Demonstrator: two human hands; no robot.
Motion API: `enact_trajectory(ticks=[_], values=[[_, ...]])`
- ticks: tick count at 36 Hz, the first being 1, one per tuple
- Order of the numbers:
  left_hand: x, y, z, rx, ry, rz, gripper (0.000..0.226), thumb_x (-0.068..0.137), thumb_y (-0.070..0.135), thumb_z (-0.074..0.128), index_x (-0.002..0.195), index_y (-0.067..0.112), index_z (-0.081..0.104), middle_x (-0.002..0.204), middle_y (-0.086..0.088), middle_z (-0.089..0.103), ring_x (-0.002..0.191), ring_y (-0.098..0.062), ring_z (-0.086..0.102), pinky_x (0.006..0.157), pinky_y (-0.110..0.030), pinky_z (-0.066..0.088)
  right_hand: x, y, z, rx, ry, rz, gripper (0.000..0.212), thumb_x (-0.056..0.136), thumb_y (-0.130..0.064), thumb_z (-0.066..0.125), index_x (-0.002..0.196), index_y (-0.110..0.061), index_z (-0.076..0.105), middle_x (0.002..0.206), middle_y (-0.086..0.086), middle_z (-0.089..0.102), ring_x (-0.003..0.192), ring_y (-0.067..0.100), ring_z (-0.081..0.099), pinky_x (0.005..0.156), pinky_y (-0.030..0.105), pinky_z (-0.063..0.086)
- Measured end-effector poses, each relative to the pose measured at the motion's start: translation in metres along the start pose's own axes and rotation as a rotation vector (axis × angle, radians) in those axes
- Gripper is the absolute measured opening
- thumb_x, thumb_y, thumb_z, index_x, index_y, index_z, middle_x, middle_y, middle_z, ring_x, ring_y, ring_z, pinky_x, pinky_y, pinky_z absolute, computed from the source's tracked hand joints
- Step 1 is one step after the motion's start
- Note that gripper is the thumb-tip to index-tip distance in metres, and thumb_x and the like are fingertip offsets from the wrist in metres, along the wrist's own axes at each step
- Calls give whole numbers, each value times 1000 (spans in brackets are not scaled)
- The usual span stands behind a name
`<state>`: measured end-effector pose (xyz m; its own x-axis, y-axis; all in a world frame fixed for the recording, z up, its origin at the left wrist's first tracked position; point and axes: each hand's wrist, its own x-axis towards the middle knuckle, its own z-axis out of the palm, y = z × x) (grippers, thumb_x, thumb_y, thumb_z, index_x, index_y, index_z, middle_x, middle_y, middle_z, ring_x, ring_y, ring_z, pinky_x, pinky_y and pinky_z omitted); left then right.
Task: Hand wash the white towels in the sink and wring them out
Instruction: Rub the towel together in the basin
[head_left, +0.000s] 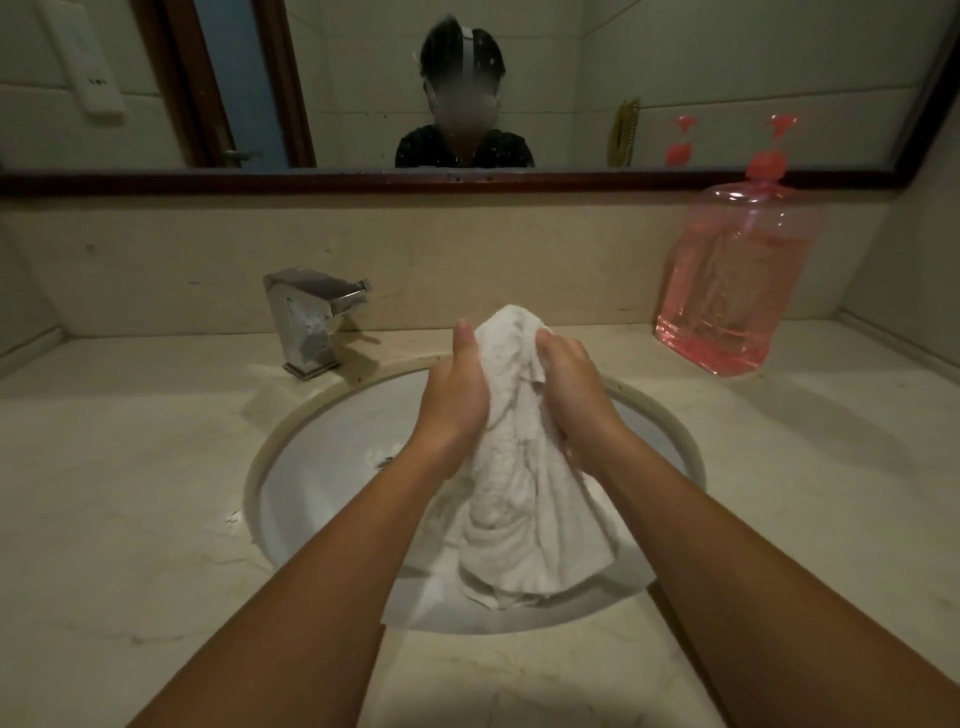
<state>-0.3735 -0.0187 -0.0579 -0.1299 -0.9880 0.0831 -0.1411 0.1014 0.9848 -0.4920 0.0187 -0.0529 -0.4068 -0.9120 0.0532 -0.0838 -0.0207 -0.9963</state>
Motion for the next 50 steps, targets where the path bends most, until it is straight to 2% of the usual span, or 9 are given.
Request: enact_trajectory(ticks=[8, 14, 23, 28, 33, 38, 43, 47, 50], values=[[6, -1, -23, -321, -324, -205, 106, 101, 77, 3, 107, 1, 76, 103, -23, 79, 91, -33, 79, 77, -39, 65, -2, 9, -22, -215, -343, -176, 76, 82, -45, 90, 149, -49, 54, 140, -13, 59, 127, 17, 63, 110, 45, 54], [5, -14, -28, -291, -170, -15, 99, 97, 78, 19, 101, -1, 78, 108, -35, 73, 101, -47, 71, 80, -42, 59, 3, 9, -26, -123, -256, -227, 38, 87, -33, 89, 108, -14, 65, 100, 3, 74, 89, 15, 72, 80, 39, 61], [8, -26, -23, -5, -213, 141, 109, 75, 103, 29, 98, 6, 72, 105, -18, 76, 99, -37, 72, 94, -61, 55, 9, -3, -21, 246, -47, -164, 45, 94, -56, 75, 113, -16, 71, 107, 10, 80, 102, 30, 78, 93, 53, 64], [7, -4, -27, -493, -171, -71, 92, 71, 88, 68, 118, 9, 78, 123, -26, 73, 115, -44, 71, 108, -66, 50, 10, -1, -30, 74, 86, -193, 37, 97, -47, 76, 110, -12, 73, 106, 8, 80, 100, 28, 77, 94, 53, 61], [7, 6, -43, -872, -418, -63, 99, 82, 79, 54, 140, 0, 65, 148, -27, 58, 140, -44, 53, 124, -57, 33, 11, -8, -30, 449, -270, -7, 56, 101, -53, 65, 138, -12, 64, 129, 17, 75, 118, 36, 74, 103, 57, 58], [2, -4, -35, -501, -330, -67, 76, 78, 77, 56, 106, 12, 84, 121, -21, 75, 114, -35, 73, 112, -55, 49, 17, -3, -31, 733, -410, 195, 84, 97, -70, 54, 150, -5, 55, 144, 27, 64, 131, 42, 65, 110, 53, 52], [-1, -16, -21, 74, -463, -121, 104, 61, 108, 21, 96, 33, 84, 98, 1, 81, 98, -24, 75, 99, -44, 53, 27, 6, -33, 706, -306, 208, 88, 95, -76, 52, 148, -7, 56, 136, 28, 68, 123, 43, 69, 93, 51, 62], [2, -19, -21, 39, -433, -206, 119, 52, 115, 23, 120, 35, 78, 117, 1, 80, 115, -28, 73, 108, -50, 51, 36, 13, -46, 708, -241, 180, 89, 91, -73, 61, 150, -7, 54, 140, 27, 66, 126, 42, 68, 103, 53, 56], [0, -6, -28, -240, -319, -268, 102, 84, 95, 19, 110, 19, 82, 113, -9, 80, 104, -30, 78, 92, -42, 57, 37, 16, -55, 366, -11, -31, 56, 101, -55, 65, 135, -10, 63, 125, 14, 75, 118, 29, 73, 103, 45, 58]])
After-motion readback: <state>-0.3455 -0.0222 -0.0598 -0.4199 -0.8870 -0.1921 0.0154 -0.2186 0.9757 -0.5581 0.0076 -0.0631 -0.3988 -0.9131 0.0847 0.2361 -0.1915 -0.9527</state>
